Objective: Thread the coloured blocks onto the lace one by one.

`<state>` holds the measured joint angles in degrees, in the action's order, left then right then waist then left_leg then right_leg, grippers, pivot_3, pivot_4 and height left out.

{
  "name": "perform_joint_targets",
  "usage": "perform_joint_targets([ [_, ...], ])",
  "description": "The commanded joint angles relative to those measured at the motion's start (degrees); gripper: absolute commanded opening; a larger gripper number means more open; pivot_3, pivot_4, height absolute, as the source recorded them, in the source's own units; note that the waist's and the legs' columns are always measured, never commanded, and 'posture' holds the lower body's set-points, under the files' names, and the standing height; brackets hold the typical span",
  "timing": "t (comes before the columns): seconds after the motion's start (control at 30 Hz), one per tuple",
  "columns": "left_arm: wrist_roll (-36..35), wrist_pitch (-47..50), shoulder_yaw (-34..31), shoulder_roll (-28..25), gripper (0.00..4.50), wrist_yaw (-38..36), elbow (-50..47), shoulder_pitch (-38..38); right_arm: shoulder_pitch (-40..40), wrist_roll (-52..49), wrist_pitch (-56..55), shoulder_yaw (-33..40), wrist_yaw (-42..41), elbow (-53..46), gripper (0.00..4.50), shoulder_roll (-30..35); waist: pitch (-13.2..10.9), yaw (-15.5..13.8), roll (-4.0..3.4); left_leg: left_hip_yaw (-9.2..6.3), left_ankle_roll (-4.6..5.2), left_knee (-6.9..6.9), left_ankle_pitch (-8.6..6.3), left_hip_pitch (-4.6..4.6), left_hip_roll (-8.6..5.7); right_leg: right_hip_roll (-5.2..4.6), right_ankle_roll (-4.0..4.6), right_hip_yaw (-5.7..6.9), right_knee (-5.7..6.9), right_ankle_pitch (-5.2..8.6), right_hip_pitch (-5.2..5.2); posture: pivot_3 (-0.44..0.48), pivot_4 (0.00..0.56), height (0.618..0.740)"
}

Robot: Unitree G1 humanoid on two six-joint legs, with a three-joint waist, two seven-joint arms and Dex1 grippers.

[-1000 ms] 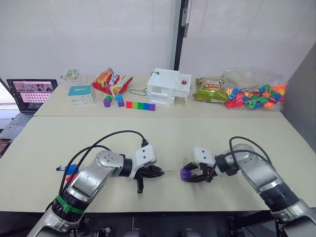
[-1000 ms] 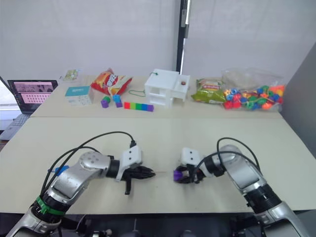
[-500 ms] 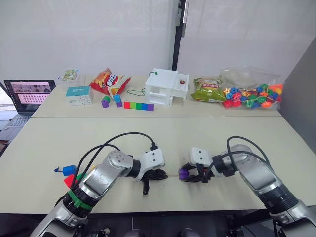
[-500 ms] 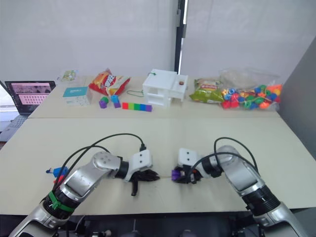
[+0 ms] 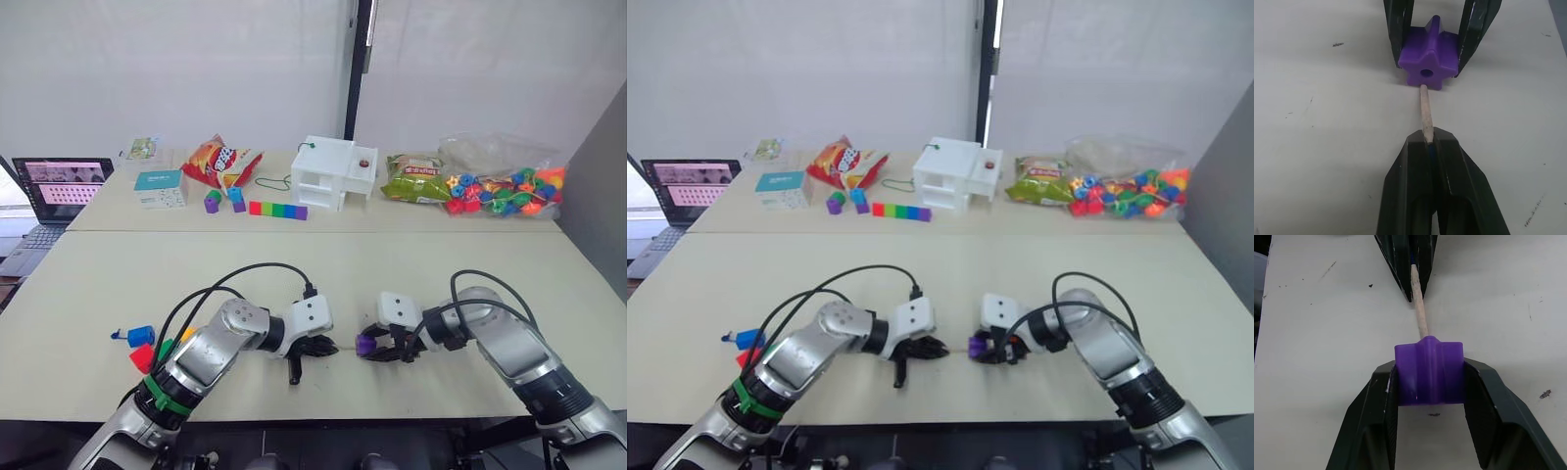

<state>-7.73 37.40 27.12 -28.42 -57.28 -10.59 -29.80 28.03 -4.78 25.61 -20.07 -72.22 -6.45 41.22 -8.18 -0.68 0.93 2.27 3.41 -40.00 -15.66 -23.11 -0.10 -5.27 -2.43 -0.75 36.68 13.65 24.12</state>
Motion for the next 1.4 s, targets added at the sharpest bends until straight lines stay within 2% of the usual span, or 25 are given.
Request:
perform_joint_targets([
  [0.03, 0.05, -0.81, 0.17, 1.48, 0.00, 0.54, -1.17, -1.69, -0.58, -0.43, 0.33, -0.67, 0.06, -1.52, 1.36, -0.21, 0.00, -0.03, 0.00, 0.00, 0.00, -0.01, 0.00, 0.00, 0.00, -0.01, 0.00, 0.00, 0.00, 0.00, 0.00, 0.000, 0.150, 0.740],
  [0.3, 0.04, -0.48, -0.53, 1.79, 0.00, 0.15, -1.98, -1.80, -1.29, -0.37, 0.73, -0.79, -0.07, -2.07, 1.36, 0.07, 0.00, -0.09, 0.00, -0.01, 0.00, -0.04, 0.00, -0.01, -0.01, -0.02, 0.00, 0.01, 0.01, 0.00, -0.01, 0.000, 0.150, 0.740],
  [0.67, -0.69, -0.69, -1.98, -1.98, 0.00, -1.11, -4.43, 0.63, -2.06, 1.07, 0.43, -1.59, -0.14, -0.70, 1.36, 1.24, 0.00, -0.01, 0.00, -0.01, 0.00, -0.02, 0.00, -0.01, 0.01, 0.00, 0.00, 0.00, 0.01, 0.00, 0.01, 0.000, 0.150, 0.740],
  [1.4, -1.48, 0.39, -0.41, 0.88, 0.00, 0.02, -4.36, -0.28, -2.39, 1.12, 1.84, -1.80, -0.52, -1.82, 1.36, 1.41, 0.00, -0.20, 0.00, -0.02, 0.00, -0.04, 0.00, 0.00, -0.01, -0.02, 0.00, 0.02, 0.00, 0.00, -0.04, 0.000, 0.150, 0.740],
])
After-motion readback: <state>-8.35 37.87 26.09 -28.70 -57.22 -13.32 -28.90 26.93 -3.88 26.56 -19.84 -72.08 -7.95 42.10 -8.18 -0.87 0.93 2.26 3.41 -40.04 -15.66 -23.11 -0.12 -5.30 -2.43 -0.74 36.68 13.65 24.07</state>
